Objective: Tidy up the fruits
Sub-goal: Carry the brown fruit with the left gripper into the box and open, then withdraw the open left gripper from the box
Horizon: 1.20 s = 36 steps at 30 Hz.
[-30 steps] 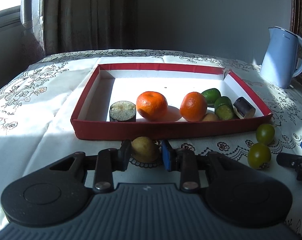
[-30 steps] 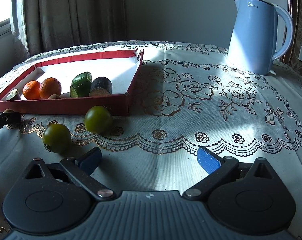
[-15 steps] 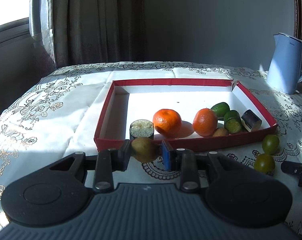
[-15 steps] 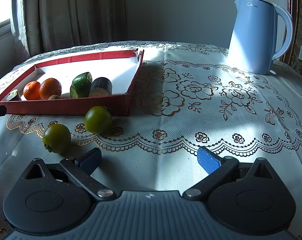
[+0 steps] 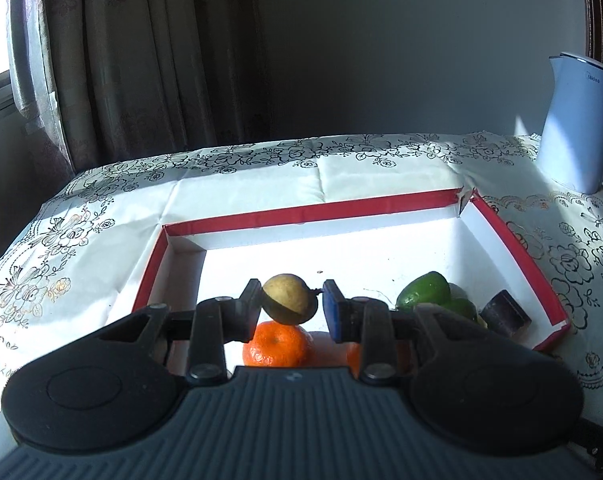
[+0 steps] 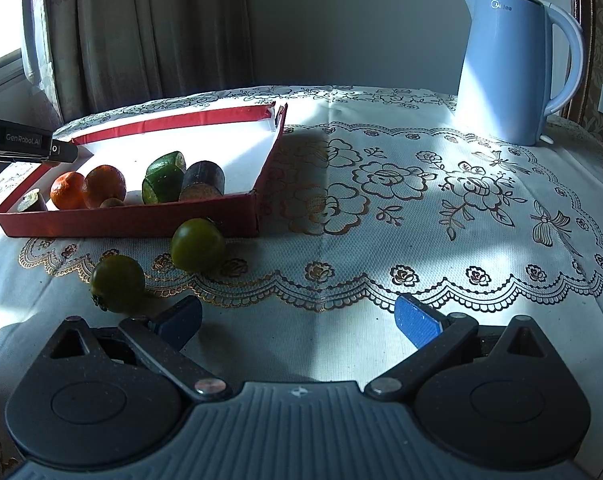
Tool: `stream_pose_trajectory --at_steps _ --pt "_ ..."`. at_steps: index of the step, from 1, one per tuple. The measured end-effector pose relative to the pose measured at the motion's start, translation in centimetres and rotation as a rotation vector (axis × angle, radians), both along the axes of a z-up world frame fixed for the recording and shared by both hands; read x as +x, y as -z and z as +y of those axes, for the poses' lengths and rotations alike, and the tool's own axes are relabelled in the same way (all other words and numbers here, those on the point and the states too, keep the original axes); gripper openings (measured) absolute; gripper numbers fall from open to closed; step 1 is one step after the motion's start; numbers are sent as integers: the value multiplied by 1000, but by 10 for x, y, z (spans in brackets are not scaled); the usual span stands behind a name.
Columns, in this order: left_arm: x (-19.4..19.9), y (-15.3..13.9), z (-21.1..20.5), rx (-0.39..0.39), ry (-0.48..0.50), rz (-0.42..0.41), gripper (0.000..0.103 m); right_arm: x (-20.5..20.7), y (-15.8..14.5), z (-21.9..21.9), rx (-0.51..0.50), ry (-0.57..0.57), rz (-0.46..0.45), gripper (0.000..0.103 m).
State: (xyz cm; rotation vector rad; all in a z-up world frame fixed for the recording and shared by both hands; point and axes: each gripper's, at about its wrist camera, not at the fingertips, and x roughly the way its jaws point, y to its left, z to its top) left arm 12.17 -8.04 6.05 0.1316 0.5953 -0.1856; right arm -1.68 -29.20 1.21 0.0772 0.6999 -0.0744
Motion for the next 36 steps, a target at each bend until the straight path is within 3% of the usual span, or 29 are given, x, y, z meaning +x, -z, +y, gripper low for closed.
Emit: stream_pose_trajectory --at_steps 8,24,30,32,36 --pt "21 21 -19 29 5 49 30 0 0 -1 11 -1 -5 103" --pt "13 21 -16 33 -17 20 39 0 0 -1 4 -2 -2 103" --pt "-17 12 -2 20 -15 -13 57 0 0 -1 10 -2 -4 103" --pt "-30 7 5 10 -21 -27 69 0 0 -1 11 -2 -5 103" --pt "-55 -1 18 10 -18 -63 79 0 -1 -1 11 -2 -5 103"
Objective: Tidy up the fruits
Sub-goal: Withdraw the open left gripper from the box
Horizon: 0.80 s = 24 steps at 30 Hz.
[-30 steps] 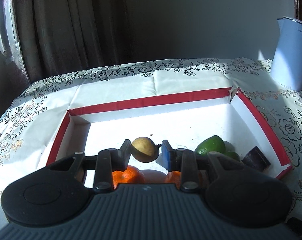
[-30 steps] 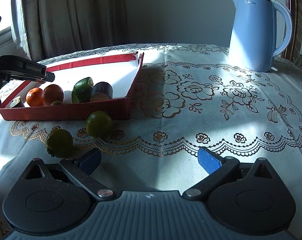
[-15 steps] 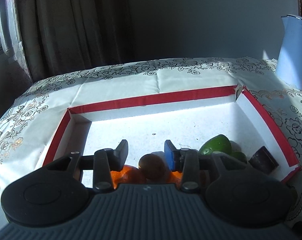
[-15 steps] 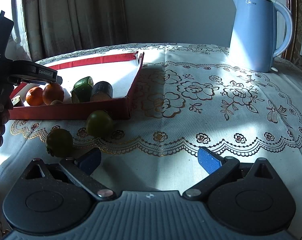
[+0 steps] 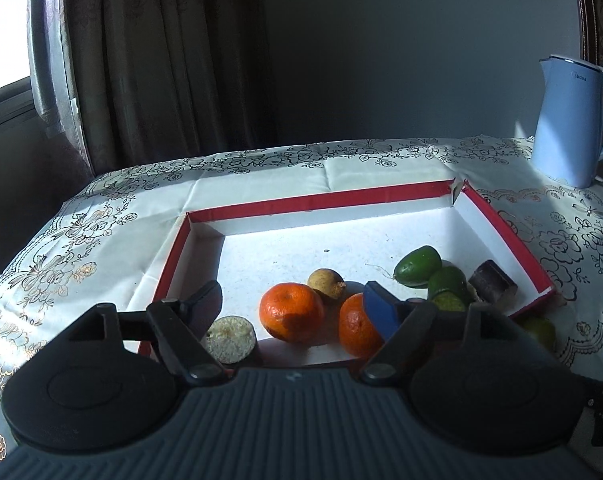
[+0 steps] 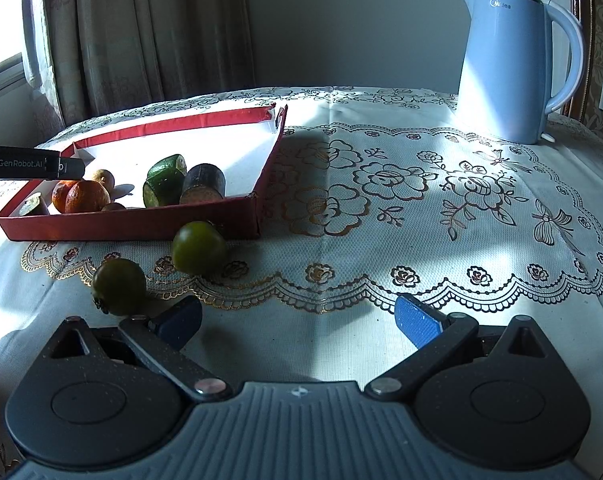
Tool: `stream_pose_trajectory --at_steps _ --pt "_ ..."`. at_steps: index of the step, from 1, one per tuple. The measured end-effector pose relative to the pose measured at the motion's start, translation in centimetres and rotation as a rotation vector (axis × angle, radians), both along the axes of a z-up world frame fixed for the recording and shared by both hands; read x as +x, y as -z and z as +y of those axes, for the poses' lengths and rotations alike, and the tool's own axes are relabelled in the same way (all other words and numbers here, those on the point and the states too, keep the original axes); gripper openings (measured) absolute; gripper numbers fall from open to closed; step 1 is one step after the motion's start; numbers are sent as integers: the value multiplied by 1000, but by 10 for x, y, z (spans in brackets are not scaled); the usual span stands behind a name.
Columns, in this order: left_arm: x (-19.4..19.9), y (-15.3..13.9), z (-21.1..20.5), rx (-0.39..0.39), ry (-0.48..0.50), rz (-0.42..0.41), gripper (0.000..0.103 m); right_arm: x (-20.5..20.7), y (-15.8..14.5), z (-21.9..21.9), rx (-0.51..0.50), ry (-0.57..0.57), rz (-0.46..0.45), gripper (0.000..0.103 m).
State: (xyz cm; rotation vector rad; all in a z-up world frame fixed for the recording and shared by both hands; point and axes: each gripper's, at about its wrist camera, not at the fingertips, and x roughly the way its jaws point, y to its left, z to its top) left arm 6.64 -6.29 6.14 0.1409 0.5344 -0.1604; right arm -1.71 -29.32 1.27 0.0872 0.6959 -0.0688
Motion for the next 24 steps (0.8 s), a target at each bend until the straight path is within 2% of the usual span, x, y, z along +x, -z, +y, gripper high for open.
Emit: stream_pose_trajectory --at_steps 2,5,12,17,20,24 --pt "-12 -1 7 6 -4 -8 95 0 0 0 -2 0 1 103" --pt "-30 1 22 2 -20 -19 103 1 0 1 -9 -1 4 103" --pt "-47 29 68 -37 -109 56 103 -1 0 1 -7 -7 -2 103" --pt "-52 45 101 -84 -200 93 103 -21 -8 6 -5 -52 -121 103" --pt "-49 50 113 -150 -211 148 103 -29 -12 19 10 -111 -157 103" --pt "-49 50 112 -140 -215 155 103 -34 -17 46 -47 -192 -186 103"
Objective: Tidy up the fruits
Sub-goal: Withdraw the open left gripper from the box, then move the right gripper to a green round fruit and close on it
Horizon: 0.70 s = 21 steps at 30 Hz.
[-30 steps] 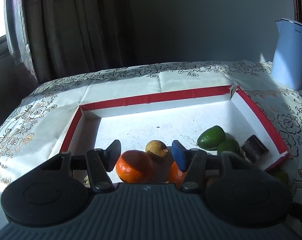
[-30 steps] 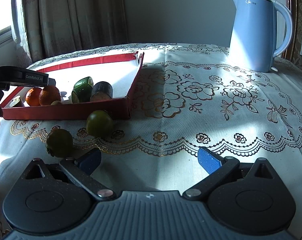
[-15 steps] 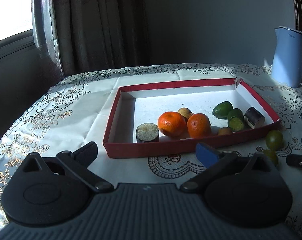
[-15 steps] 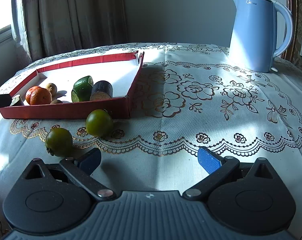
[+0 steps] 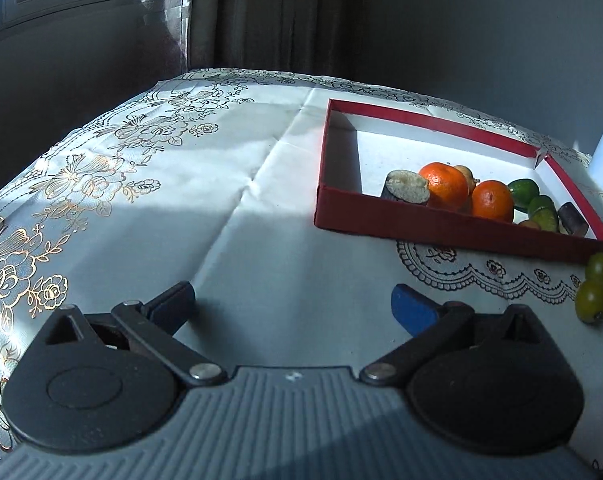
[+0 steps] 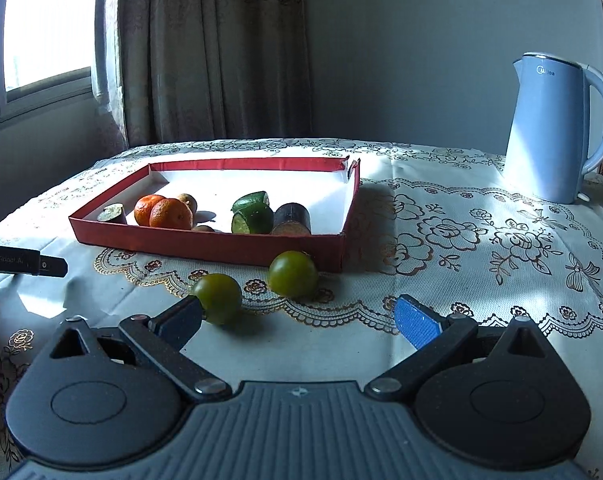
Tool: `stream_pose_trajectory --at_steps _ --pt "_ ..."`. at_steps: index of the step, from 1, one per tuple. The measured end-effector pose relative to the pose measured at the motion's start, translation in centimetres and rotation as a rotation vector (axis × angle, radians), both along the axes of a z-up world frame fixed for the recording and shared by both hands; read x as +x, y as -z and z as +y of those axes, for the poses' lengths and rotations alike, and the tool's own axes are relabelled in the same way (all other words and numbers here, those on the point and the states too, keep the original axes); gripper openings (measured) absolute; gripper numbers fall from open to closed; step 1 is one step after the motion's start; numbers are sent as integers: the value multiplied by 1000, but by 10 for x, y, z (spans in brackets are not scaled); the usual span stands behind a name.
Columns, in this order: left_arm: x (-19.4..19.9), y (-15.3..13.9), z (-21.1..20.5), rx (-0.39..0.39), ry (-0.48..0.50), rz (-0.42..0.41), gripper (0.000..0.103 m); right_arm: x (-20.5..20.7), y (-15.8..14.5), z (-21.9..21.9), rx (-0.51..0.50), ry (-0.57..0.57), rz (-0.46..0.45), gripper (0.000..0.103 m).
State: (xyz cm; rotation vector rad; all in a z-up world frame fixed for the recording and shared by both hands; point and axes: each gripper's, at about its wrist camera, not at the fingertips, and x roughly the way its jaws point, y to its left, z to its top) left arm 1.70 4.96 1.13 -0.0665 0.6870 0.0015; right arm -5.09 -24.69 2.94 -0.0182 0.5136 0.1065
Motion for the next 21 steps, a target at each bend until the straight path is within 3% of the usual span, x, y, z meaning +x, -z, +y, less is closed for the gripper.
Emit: stream_pose_trajectory --at_steps 9,11,21 --pt "-1 0 4 -35 2 -16 103 10 -1 38 -58 -110 13 94" --pt "-1 0 5 -40 2 -18 103 12 1 41 -54 -119 27 85" --pt "0 0 1 -17 2 -9 103 29 14 44 -37 -99 128 66"
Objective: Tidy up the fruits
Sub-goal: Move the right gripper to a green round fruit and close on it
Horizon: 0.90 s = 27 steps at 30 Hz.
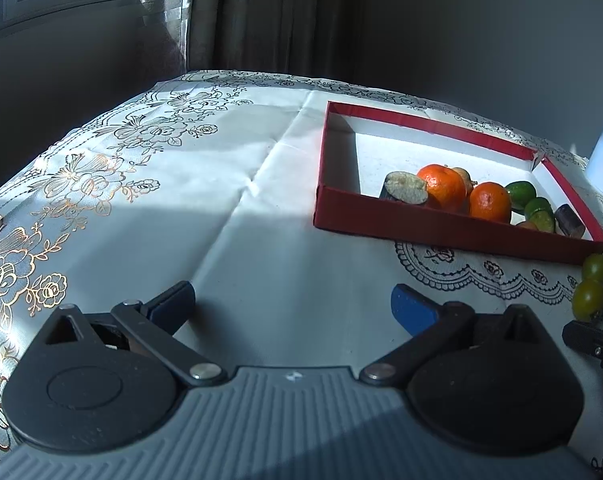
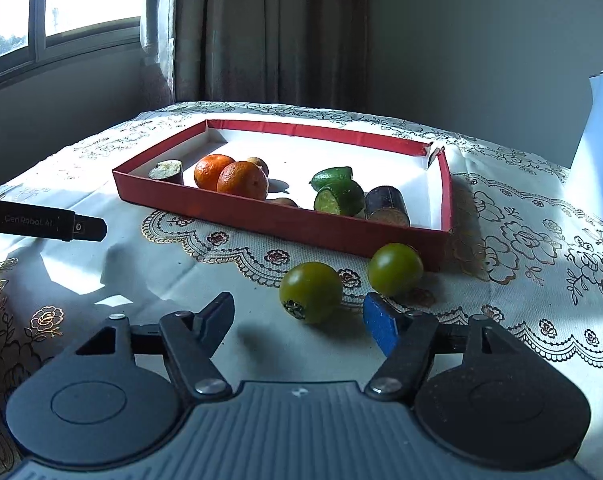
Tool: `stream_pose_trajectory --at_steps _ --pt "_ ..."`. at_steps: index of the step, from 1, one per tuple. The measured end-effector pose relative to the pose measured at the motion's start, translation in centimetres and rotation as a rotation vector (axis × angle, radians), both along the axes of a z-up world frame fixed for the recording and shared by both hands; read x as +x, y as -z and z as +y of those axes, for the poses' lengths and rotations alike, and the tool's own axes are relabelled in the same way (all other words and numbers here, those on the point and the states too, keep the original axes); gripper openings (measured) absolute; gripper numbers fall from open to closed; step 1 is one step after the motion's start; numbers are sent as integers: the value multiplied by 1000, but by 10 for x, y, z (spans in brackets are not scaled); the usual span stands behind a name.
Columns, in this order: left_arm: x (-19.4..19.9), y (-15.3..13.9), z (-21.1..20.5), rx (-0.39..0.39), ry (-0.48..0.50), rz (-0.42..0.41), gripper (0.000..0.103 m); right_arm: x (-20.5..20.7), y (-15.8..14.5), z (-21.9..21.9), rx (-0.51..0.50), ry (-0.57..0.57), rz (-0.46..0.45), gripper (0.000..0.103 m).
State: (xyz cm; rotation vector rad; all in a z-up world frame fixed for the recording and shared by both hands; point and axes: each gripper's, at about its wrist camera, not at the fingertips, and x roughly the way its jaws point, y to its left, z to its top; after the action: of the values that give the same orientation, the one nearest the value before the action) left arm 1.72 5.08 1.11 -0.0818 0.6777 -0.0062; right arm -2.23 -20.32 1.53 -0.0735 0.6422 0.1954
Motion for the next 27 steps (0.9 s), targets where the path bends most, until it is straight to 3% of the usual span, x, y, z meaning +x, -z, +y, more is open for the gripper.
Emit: stream_pose_trajectory --at_steps 1,19,23,27 --pt "0 0 0 3 0 1 103 1 1 0 1 2 11 62" --pt "4 2 -8 72 -10 28 103 12 0 0 15 41 27 61" --pt "4 2 -8 72 -10 29 103 12 -1 -2 24 51 25 53" --pt "4 2 -8 72 -10 28 103 12 -1 -2 24 54 23 52"
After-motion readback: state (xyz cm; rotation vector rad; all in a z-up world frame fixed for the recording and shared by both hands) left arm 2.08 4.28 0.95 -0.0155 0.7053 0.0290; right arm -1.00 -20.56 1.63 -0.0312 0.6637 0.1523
